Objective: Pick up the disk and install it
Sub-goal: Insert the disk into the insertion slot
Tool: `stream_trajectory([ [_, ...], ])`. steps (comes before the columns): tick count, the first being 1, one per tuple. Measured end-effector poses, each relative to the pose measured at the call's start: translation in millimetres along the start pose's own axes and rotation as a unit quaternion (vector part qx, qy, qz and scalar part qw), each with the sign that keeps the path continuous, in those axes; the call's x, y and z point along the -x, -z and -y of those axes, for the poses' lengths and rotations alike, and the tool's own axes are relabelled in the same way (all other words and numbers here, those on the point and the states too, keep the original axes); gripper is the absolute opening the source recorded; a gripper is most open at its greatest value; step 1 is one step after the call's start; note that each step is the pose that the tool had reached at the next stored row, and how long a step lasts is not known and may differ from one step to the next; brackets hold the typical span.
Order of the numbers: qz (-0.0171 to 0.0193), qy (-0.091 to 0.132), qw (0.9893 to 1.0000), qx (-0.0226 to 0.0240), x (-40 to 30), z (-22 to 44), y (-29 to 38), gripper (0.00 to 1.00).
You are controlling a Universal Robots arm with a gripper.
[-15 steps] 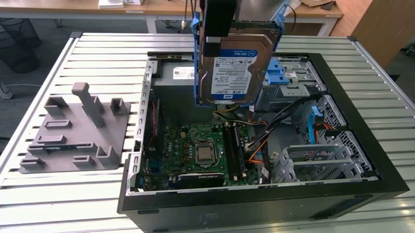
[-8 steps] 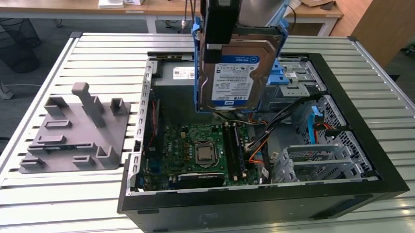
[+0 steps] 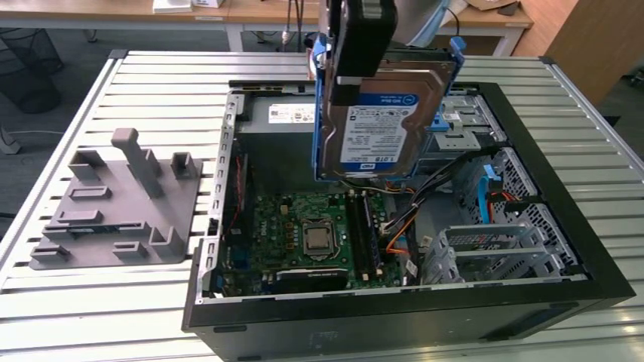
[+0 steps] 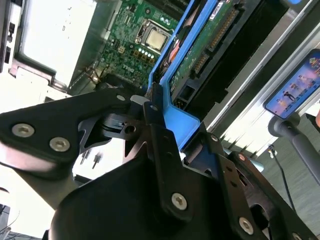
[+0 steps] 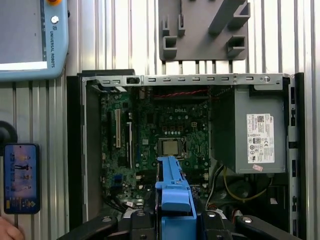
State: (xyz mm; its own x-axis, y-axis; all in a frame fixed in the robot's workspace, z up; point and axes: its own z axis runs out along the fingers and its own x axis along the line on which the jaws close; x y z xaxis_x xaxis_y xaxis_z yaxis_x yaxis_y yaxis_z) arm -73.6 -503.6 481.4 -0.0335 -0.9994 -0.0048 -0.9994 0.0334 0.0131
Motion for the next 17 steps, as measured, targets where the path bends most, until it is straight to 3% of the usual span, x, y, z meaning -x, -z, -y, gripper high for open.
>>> stream_trajectory([
  [2, 0.0001, 0.000, 1.0000, -0.0001, -0.4, 7.0, -0.5, 0.37],
  [4, 0.0000, 0.000, 1.0000, 0.0000, -3.2, 8.7, -0.7, 0.37],
  [13, 0.0001, 0.000, 1.0000, 0.0000, -37.0, 10.0, -4.2, 0.37],
  [17, -0.0001, 0.000, 1.0000, -0.0001, -41.8, 12.8, -5.1, 0.37],
])
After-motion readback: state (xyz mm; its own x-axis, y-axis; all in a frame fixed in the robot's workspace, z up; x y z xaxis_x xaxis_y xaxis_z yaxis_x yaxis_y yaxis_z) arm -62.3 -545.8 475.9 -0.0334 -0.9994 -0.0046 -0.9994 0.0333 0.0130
